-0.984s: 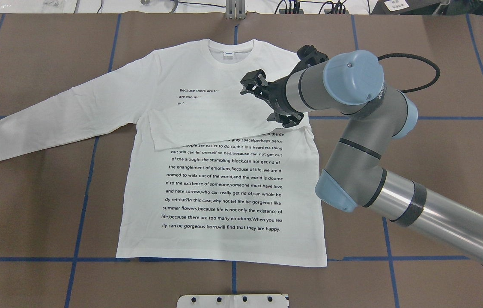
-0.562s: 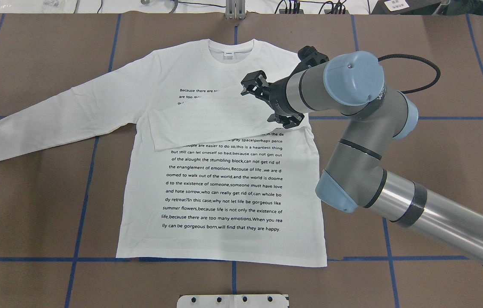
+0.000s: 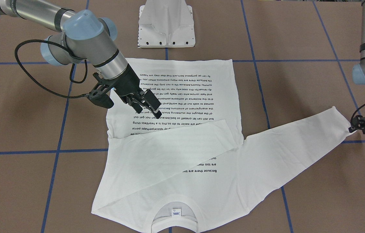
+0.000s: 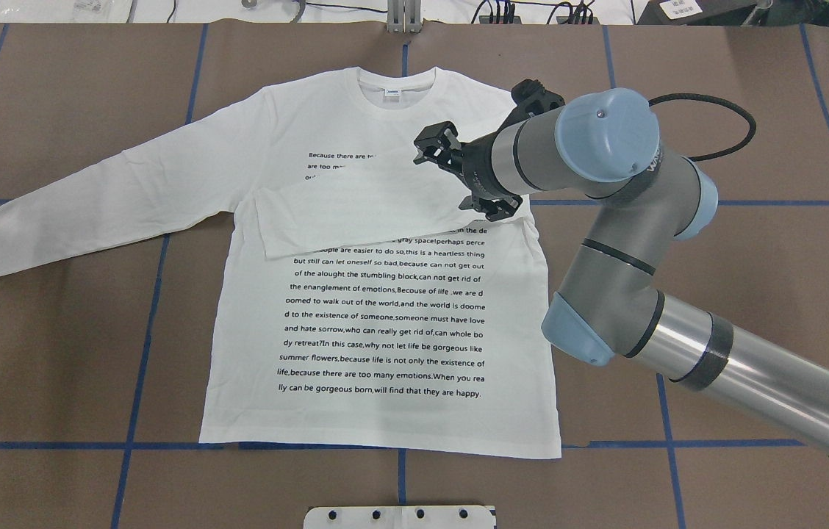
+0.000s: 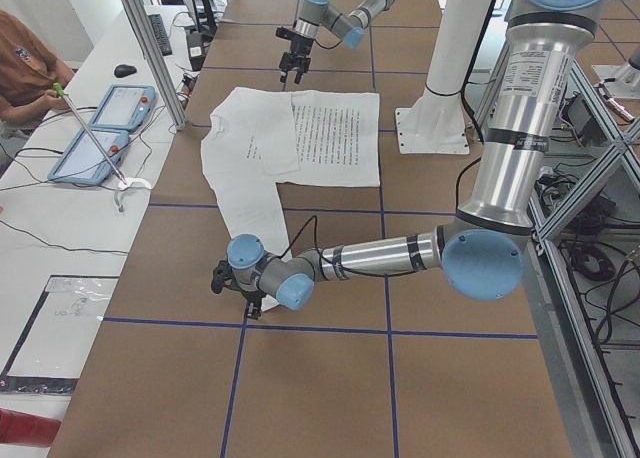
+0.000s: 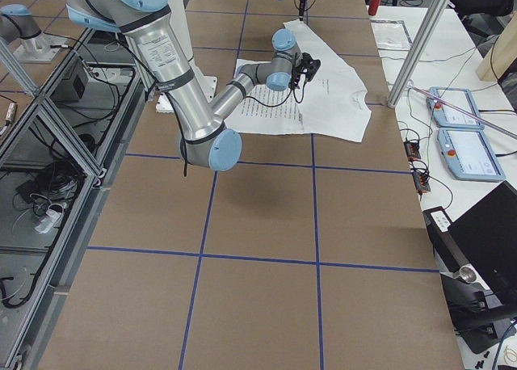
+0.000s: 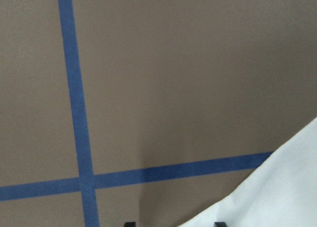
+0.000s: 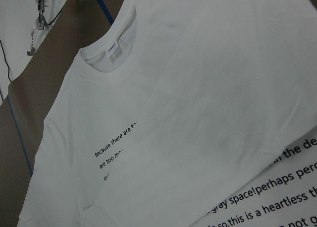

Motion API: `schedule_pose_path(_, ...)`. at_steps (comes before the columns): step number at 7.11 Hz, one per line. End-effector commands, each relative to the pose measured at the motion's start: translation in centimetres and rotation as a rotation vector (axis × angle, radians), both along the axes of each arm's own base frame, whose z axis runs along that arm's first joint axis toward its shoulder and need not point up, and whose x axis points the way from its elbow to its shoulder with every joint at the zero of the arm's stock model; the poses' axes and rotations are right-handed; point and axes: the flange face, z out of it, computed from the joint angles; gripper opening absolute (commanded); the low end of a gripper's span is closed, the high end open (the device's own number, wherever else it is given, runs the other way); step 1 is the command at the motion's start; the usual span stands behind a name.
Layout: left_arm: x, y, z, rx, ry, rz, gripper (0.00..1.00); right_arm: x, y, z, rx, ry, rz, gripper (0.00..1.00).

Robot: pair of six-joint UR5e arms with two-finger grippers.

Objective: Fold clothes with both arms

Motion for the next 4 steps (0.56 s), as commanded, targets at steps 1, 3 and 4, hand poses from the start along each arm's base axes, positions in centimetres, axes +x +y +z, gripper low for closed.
schedule_pose_path(1,0.00,-0.01,-0.04,0.001,0.000,0.000,0.61,0.00,0.00,-0.07,0.001,-0.001,0.000,1.00)
schedule_pose_path(3,0.49,0.34,-0.53,-0.019,0.058,0.029,0.61,-0.07,0.07,-0.07,0.001,-0.001,-0.002,1.00)
schedule_pose_path(4,0.50,0.49,-0.35,-0.024,0.063,0.034,0.61,-0.11,0.05,0.00,0.000,0.000,-0.002,1.00)
